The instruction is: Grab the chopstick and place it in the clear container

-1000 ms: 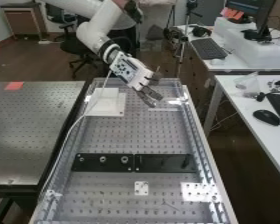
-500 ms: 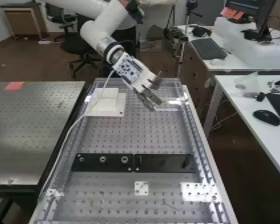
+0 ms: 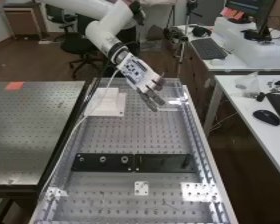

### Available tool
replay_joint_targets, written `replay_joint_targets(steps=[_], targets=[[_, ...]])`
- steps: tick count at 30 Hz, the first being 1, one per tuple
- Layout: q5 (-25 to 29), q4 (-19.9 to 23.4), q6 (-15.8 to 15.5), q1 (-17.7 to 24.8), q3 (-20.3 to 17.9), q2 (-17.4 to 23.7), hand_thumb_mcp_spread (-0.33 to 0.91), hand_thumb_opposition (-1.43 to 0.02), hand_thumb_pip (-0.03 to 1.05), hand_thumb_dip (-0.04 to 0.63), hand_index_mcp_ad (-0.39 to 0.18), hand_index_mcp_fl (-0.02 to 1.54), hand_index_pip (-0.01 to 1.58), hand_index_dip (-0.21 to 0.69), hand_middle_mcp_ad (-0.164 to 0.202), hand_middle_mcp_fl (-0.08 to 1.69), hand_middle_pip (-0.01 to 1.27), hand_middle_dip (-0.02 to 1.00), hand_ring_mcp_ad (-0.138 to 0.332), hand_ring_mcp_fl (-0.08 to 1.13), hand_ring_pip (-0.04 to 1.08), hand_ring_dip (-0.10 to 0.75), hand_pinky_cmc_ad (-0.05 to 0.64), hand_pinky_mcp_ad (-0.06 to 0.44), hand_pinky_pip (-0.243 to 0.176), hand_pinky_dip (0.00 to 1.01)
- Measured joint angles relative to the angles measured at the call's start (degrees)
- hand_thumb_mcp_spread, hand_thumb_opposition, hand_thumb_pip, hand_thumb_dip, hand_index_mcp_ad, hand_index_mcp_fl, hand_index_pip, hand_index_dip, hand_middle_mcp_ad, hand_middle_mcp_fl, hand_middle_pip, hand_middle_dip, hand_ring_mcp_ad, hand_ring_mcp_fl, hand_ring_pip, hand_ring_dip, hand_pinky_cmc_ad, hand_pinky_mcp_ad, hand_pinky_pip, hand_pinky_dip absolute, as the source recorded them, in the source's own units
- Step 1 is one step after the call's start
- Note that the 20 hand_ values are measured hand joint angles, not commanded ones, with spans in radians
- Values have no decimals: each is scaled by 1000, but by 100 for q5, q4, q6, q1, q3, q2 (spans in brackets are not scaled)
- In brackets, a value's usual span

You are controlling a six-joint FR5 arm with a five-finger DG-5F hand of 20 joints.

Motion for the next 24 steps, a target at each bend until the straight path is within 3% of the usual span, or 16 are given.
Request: replay_joint_targets(steps=[6, 14, 24], targets=[[-14, -345, 2, -8, 206, -125, 775, -1140, 450, 340, -99, 1278, 410, 391, 44, 1379, 176, 585, 113, 682, 119, 375, 494, 234, 12, 180], [-36, -525, -105, -1, 456, -243, 756, -1159, 461, 340, -99, 1278, 414, 391, 44, 1381, 188, 571, 113, 688, 122, 375, 494, 234, 17, 180], [-102, -706, 7, 7, 578, -394, 733, -1162, 461, 339, -113, 1278, 410, 391, 52, 1379, 192, 574, 113, 689, 117, 372, 494, 234, 17, 180]])
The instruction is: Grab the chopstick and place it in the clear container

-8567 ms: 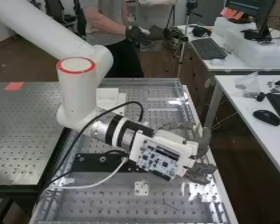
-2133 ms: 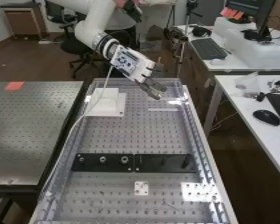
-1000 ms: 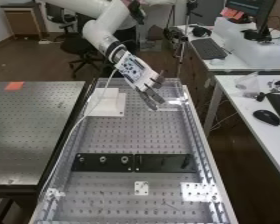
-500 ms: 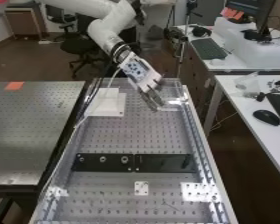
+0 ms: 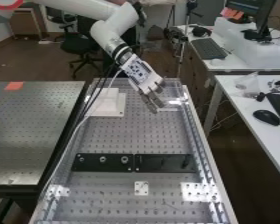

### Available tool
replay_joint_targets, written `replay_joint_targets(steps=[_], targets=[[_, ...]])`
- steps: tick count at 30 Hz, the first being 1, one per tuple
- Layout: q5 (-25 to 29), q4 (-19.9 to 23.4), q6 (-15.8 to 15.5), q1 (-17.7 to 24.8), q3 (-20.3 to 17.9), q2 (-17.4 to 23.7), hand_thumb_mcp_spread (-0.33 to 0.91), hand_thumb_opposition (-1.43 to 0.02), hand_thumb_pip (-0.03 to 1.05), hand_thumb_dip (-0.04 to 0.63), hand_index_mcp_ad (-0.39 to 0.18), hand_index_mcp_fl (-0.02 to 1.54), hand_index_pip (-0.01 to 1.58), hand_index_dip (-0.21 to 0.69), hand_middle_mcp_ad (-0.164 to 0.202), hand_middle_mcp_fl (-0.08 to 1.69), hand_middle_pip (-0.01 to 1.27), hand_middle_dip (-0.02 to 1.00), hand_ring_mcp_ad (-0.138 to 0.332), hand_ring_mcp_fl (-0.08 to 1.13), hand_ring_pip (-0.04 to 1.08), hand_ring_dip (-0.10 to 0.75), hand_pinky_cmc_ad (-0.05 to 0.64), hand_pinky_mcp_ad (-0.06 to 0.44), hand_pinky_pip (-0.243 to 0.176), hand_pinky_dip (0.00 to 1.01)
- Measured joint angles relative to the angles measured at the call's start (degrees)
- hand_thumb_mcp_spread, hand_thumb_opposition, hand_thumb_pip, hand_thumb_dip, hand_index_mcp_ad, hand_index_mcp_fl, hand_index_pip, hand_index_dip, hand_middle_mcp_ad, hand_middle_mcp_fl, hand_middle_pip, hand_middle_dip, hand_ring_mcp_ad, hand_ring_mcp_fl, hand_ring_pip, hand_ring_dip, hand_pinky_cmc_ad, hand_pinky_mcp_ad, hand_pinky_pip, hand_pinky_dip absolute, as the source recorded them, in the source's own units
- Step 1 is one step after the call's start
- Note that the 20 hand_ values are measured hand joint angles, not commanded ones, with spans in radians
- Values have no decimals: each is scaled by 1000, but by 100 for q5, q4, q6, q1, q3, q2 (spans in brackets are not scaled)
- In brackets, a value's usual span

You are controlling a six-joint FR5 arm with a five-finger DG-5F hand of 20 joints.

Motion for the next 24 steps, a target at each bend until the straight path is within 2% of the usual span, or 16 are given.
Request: replay_joint_targets(steps=[4, 10, 12, 16, 19, 21, 24], targets=[[-4, 75, -22, 6, -17, 1, 716, -1178, 461, 340, -113, 1278, 414, 391, 51, 1381, 192, 574, 119, 674, 117, 372, 485, 234, 17, 180], [-14, 146, -92, 1, -2, 2, 721, -1189, 461, 340, -72, 1279, 415, 391, 63, 1398, 194, 571, 113, 637, 113, 372, 485, 229, 17, 180], [-41, 169, -131, -3, 12, 2, 717, -1189, 461, 339, -70, 1281, 424, 391, 63, 1400, 194, 571, 117, 611, 113, 372, 480, 248, 17, 180], [-100, 219, -182, -14, 42, -20, 691, -1189, 461, 339, -70, 1257, 422, 393, 63, 1398, 194, 571, 117, 593, 113, 372, 476, 250, 17, 180], [-137, 231, -213, -20, 56, -39, 606, -1114, 487, 340, -87, 1166, 405, 380, 63, 1349, 194, 574, 117, 557, 113, 372, 476, 250, 17, 180], [-156, 232, -214, -23, 60, -48, 581, -1026, 545, 344, -120, 1124, 358, 374, 63, 1288, 197, 571, 119, 539, 113, 372, 461, 248, 14, 180], [-209, 251, -244, -29, 62, -54, 559, -972, 548, 346, -136, 1073, 311, 328, 63, 1241, 187, 574, 113, 511, 108, 372, 452, 248, 17, 176]])
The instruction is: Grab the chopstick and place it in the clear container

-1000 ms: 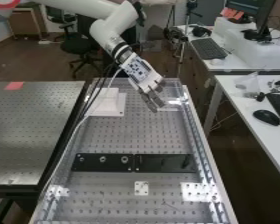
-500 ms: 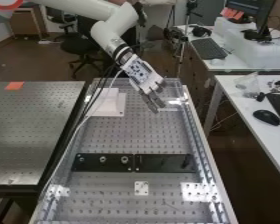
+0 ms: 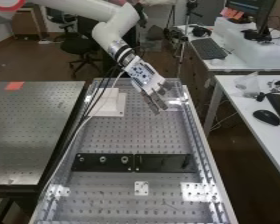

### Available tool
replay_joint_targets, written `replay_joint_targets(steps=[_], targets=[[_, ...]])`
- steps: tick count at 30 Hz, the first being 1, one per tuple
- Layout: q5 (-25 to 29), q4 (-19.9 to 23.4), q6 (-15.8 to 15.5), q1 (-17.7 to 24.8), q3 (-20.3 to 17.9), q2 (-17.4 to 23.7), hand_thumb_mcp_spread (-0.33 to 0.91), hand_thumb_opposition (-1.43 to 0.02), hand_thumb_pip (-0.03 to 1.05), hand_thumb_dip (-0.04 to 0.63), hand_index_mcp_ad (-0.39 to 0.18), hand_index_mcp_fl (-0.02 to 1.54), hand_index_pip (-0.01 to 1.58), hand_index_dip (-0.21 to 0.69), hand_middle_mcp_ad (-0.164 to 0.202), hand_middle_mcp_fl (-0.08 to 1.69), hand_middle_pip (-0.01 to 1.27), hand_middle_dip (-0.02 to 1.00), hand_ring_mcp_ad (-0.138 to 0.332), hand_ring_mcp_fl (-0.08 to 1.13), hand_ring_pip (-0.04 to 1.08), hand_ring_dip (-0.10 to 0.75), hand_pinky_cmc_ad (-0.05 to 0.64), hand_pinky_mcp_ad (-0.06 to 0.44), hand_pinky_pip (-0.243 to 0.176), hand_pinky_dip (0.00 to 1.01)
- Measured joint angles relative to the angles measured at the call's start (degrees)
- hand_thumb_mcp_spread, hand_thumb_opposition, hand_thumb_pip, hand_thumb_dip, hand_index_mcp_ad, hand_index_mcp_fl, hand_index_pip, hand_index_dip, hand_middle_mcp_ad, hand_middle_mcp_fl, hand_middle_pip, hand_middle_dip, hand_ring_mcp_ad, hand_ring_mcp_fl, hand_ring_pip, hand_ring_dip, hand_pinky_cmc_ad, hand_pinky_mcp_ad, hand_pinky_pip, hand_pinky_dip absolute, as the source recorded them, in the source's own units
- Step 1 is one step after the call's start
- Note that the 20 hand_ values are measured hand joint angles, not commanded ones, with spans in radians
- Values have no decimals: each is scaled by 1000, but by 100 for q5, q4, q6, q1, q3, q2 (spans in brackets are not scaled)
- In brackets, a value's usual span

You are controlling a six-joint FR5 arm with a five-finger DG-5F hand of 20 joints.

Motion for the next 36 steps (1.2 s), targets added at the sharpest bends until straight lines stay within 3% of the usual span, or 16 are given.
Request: replay_joint_targets(steps=[12, 17, 24, 36], targets=[[-106, 132, -214, -21, 9, 17, 524, -899, 574, 349, -152, 894, 262, 279, 63, 988, 155, 574, 117, 394, 91, 372, 417, 218, -3, 243], [-129, 288, -513, -32, 48, 60, 489, -881, 574, 349, -152, 799, 176, 279, 63, 812, 124, 574, 147, 328, 93, 372, 379, 178, -28, 262], [-49, 534, -939, -61, 45, 204, 429, -834, 574, 344, -152, 637, 87, 312, 63, 559, 106, 574, 164, 178, 80, 372, 365, 180, -63, 337], [192, 1513, -1962, -180, -890, 1137, 412, -787, 520, 290, -152, 559, 56, 412, 61, 436, 101, 574, 166, 112, 80, 372, 347, 182, -93, 421]])
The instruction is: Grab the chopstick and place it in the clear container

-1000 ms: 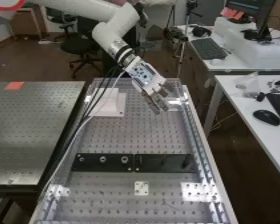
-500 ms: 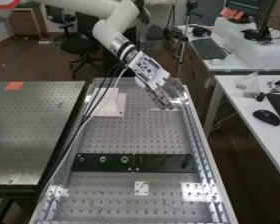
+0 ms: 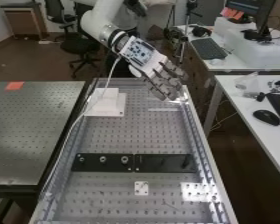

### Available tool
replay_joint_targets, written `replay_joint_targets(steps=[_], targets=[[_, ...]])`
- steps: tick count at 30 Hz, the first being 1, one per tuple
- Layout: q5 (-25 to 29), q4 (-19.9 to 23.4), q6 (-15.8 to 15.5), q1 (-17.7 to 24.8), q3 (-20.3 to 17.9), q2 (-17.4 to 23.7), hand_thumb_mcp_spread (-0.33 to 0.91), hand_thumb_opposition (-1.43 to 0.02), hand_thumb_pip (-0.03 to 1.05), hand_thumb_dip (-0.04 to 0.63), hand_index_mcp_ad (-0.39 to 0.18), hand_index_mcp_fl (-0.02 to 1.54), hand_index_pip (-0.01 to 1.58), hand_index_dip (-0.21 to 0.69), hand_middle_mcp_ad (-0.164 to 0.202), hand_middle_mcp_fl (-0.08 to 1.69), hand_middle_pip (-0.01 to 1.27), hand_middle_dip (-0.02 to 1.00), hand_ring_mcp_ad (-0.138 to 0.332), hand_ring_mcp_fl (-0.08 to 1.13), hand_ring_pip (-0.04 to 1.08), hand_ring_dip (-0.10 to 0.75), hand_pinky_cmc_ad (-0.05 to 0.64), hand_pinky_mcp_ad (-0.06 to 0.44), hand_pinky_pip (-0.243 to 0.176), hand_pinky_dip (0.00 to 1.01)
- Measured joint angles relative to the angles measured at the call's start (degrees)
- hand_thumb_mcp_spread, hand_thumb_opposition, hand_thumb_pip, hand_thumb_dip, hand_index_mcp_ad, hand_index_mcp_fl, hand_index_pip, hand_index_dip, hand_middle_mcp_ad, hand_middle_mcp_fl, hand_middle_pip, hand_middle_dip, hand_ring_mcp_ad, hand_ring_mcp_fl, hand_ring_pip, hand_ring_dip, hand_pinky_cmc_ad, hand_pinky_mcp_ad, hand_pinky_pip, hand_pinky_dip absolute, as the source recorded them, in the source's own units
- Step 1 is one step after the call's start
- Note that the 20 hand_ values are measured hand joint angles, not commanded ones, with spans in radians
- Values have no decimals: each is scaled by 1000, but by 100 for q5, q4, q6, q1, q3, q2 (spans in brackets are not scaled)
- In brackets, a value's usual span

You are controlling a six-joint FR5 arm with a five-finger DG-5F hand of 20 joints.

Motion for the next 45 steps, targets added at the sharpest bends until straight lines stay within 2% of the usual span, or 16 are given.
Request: replay_joint_targets(steps=[6, 7, 8, 11, 12, 14, 20, 25, 26, 33, 37, 38, 41, 42, 44, 45], targets=[[-153, 601, -821, -143, -400, 400, 408, -771, 501, 276, -152, 527, 51, 429, 63, 440, 101, 574, 164, 99, 84, 372, 337, 180, -93, 422], [-283, 775, -1109, -197, -493, 499, 408, -771, 492, 278, -152, 527, 52, 429, 63, 440, 101, 576, 164, 99, 84, 375, 340, 178, -93, 422], [-305, 802, -1155, -206, -507, 514, 408, -771, 469, 278, -152, 527, 51, 429, 63, 438, 101, 576, 164, 99, 84, 374, 337, 182, -93, 422], [-776, 1234, -1961, -407, -724, 755, 407, -771, 461, 271, -152, 527, 51, 429, 63, 438, 101, 576, 164, 101, 89, 384, 337, 182, -93, 422], [-863, 1298, -2077, -446, -753, 789, 407, -775, 461, 262, -152, 527, 51, 429, 63, 438, 99, 571, 164, 101, 89, 380, 337, 180, -93, 422], [-1305, 1567, -2595, -657, -873, 940, 408, -757, 461, 260, -152, 527, 51, 429, 63, 438, 98, 567, 164, 101, 89, 384, 340, 180, -91, 426], [-2412, 2094, -3648, -1270, -1029, 1193, 407, -757, 461, 253, -152, 527, 51, 429, 63, 442, 101, 564, 166, 98, 91, 380, 340, 183, -89, 421], [-3135, 2424, -4133, -1642, -1103, 1293, 407, -757, 461, 244, -152, 541, 52, 431, 63, 440, 103, 565, 164, 101, 87, 384, 340, 197, -89, 417], [-3338, 2518, -4263, -1737, -1129, 1317, 407, -757, 461, 244, -154, 569, 52, 433, 63, 442, 103, 564, 164, 80, 106, 384, 340, 215, -89, 417], [-4350, 2878, -5009, -2155, -1248, 1399, 407, -757, 483, 243, -154, 642, 52, 377, 63, 459, 101, 534, 162, 101, 105, 379, 340, 232, -89, 403], [-4625, 2987, -5716, -2289, -1331, 1437, 405, -759, 483, 230, -152, 639, 52, 342, 63, 494, 105, 536, 159, 99, 99, 374, 342, 232, -89, 403], [-4640, 3004, -5812, -2300, -1344, 1444, 396, -759, 483, 227, -152, 634, 52, 332, 61, 494, 103, 518, 159, 101, 108, 374, 340, 232, -89, 403], [-4756, 3121, -6501, -2381, -1429, 1532, 377, -759, 483, 223, -152, 541, 51, 325, 63, 489, 101, 506, 155, 117, 101, 361, 342, 232, -89, 403], [-4781, 3139, -6596, -2394, -1439, 1549, 377, -759, 483, 227, -152, 525, 51, 325, 63, 476, 101, 504, 155, 117, 101, 361, 342, 232, -89, 403], [-4905, 3230, -7031, -2446, -1486, 1640, 380, -759, 483, 209, -152, 511, 51, 314, 63, 473, 101, 490, 155, 117, 99, 360, 342, 232, -89, 403], [-4923, 3247, -7116, -2455, -1492, 1659, 363, -759, 480, 209, -154, 485, 52, 312, 63, 480, 101, 487, 155, 117, 99, 360, 342, 232, -89, 403]])
